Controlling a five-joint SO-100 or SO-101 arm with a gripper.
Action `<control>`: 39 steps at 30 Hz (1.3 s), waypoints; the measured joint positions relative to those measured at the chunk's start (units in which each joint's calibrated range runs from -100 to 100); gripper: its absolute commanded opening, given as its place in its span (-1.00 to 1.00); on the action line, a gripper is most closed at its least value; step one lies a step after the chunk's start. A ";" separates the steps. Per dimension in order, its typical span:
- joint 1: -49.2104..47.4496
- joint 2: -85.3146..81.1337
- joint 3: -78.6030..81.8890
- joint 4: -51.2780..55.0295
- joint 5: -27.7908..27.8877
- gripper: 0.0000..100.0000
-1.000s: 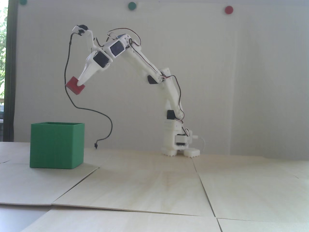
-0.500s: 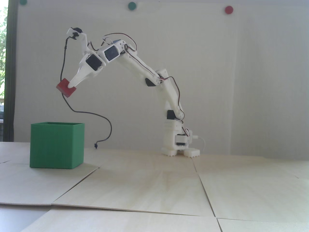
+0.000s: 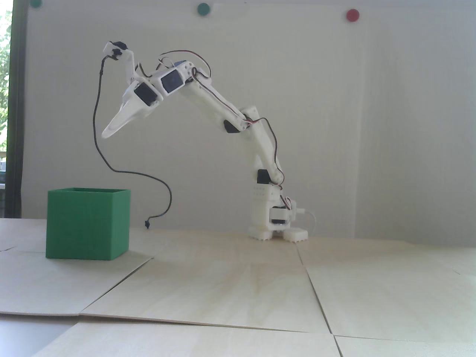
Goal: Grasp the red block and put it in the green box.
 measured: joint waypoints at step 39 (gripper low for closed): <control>-44.48 -87.84 124.98 -7.99 0.00 -0.95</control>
